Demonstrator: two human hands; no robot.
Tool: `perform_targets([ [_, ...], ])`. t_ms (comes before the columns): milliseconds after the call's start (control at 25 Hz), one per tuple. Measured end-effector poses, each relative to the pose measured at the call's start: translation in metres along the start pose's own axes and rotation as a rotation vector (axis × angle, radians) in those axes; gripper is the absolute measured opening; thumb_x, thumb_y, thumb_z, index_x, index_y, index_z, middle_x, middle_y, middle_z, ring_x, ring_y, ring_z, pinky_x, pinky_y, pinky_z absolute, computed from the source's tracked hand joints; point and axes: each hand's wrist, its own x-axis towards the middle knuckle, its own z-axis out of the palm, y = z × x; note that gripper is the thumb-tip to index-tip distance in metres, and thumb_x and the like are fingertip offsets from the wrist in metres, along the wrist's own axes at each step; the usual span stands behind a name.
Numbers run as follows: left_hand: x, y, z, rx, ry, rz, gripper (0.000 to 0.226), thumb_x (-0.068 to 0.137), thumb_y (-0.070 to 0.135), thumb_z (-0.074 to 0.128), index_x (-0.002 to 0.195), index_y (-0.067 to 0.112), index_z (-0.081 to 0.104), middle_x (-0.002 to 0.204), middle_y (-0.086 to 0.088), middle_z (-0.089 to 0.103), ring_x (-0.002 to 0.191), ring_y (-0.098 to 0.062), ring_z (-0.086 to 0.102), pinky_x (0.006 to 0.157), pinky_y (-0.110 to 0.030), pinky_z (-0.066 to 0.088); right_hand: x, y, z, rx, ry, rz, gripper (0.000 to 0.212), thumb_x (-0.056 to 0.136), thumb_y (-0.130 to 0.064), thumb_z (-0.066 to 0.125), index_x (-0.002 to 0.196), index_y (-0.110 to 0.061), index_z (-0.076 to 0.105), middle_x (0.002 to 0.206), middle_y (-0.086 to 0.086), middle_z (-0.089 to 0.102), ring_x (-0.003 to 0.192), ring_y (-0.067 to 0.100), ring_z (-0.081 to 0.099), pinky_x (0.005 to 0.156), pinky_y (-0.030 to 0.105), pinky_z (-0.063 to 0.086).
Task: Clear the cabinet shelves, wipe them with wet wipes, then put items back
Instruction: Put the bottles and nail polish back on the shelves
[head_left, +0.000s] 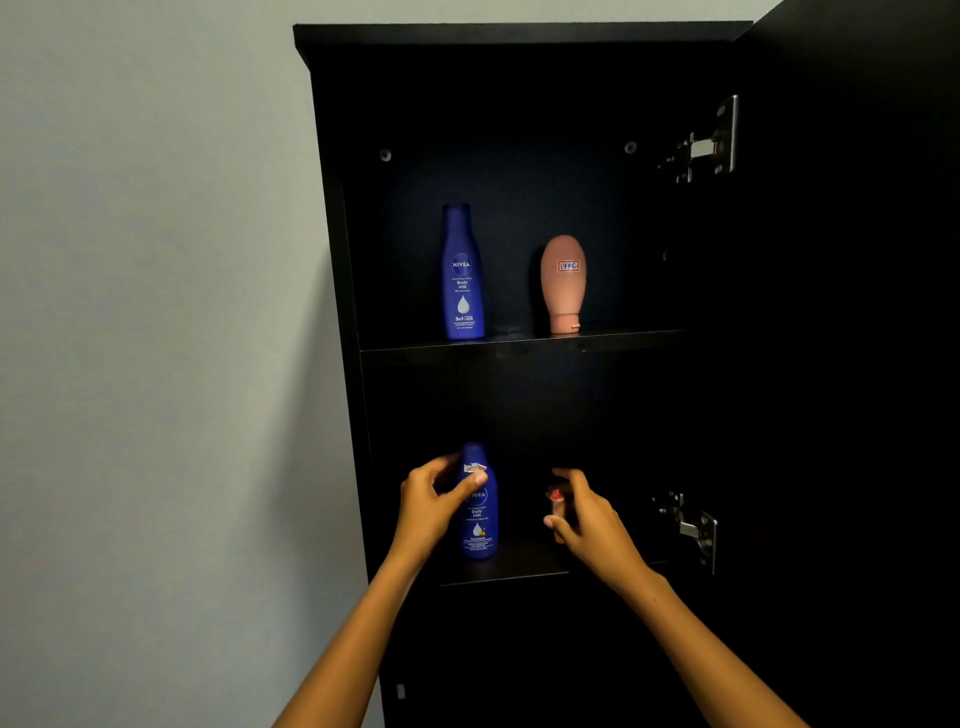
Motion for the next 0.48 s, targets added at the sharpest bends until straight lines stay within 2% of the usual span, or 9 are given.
perform_targets([
  [120, -0.003, -0.022, 0.001, -0.064, -0.021, -0.071, 0.051, 0.069, 0.005, 0.076, 0.116, 0.003, 0.056, 0.11, -0.011, 0.064, 0.1, -0.021, 0.063, 0.071, -0.013, 0.054, -0.001, 0.01, 0.007, 0.163, 0.058, 0.067, 0.055, 0.079, -0.022, 0.073, 0.126, -0.021, 0.043, 0.102, -0.008, 0.06, 0.095, 0.007, 0.061, 0.077, 0.024, 0.056],
  [200, -0.006, -0.036, 0.0, -0.062, -0.057, -0.113, 0.052, 0.065, 0.004, 0.078, 0.112, 0.008, 0.057, 0.11, -0.011, 0.065, 0.103, -0.024, 0.062, 0.077, -0.019, 0.055, 0.0, 0.014, 0.008, 0.232, 0.078, 0.084, 0.046, 0.075, -0.019, 0.077, 0.114, -0.02, 0.053, 0.094, -0.008, 0.062, 0.087, 0.002, 0.062, 0.066, 0.012, 0.053],
  [320, -0.009, -0.048, 0.0, 0.002, -0.13, -0.157, 0.061, 0.06, 0.015, 0.082, 0.115, 0.012, 0.056, 0.115, -0.008, 0.064, 0.108, -0.022, 0.06, 0.094, -0.038, 0.05, 0.001, 0.022, 0.008, 0.263, 0.05, 0.104, 0.038, 0.066, -0.017, 0.084, 0.095, -0.024, 0.06, 0.088, -0.009, 0.067, 0.084, 0.003, 0.064, 0.065, 0.008, 0.05],
  [480, -0.008, -0.052, -0.003, 0.025, -0.169, -0.186, 0.073, 0.054, 0.027, 0.082, 0.12, 0.011, 0.054, 0.119, -0.007, 0.063, 0.111, -0.022, 0.059, 0.098, -0.043, 0.048, 0.003, 0.023, 0.01, 0.254, 0.011, 0.14, 0.038, 0.063, -0.014, 0.085, 0.091, -0.023, 0.061, 0.083, -0.01, 0.067, 0.08, 0.0, 0.064, 0.064, 0.006, 0.05],
])
